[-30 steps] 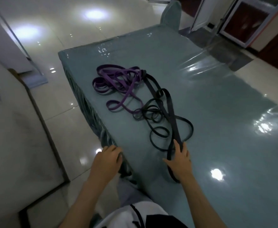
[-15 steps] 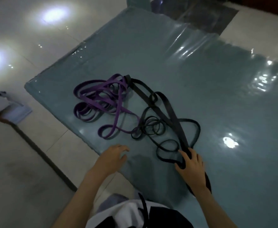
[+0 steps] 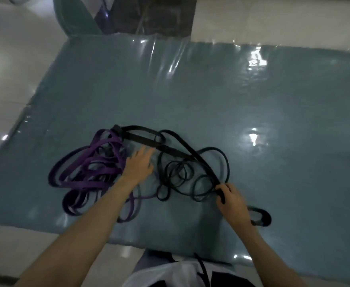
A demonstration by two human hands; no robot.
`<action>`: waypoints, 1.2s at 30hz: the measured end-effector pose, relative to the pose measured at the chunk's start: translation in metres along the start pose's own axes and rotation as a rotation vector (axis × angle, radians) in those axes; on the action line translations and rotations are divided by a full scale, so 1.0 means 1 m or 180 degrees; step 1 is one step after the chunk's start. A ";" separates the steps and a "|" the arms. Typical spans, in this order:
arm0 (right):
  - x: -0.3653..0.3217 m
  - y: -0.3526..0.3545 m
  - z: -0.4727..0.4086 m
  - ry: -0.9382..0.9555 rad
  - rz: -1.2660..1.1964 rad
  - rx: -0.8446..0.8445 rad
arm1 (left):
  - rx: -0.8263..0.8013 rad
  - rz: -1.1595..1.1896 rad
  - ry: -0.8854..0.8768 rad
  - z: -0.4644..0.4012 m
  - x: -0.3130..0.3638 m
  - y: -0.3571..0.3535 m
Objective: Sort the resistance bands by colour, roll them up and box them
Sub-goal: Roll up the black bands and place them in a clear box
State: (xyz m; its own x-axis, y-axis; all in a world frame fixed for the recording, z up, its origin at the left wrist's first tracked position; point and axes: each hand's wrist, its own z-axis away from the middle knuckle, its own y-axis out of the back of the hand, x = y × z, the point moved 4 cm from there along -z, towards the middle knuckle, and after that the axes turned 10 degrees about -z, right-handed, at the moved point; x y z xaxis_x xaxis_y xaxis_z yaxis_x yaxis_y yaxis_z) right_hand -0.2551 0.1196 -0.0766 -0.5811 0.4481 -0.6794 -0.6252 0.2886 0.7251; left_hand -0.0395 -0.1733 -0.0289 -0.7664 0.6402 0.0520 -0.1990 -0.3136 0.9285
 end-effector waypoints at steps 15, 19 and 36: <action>-0.053 -0.015 0.057 -0.1317 -0.1029 0.0606 | -0.0318 -0.1526 -0.1004 -0.149 -0.020 0.003; -0.067 -0.014 0.063 -0.1459 -0.1410 0.0922 | 0.0057 -0.1678 -0.1318 -0.142 -0.010 0.005; -0.046 0.021 0.093 -0.1272 -0.2419 0.1553 | -0.0279 -0.1867 -0.1082 -0.113 0.020 -0.011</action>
State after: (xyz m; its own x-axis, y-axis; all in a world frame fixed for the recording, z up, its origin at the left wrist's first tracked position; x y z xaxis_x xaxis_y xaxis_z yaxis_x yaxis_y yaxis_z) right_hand -0.1932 0.1834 -0.0191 0.1610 0.2259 -0.9608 -0.4238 0.8950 0.1395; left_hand -0.1217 -0.2359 -0.0799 -0.2852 0.9018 -0.3248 -0.5824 0.1061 0.8059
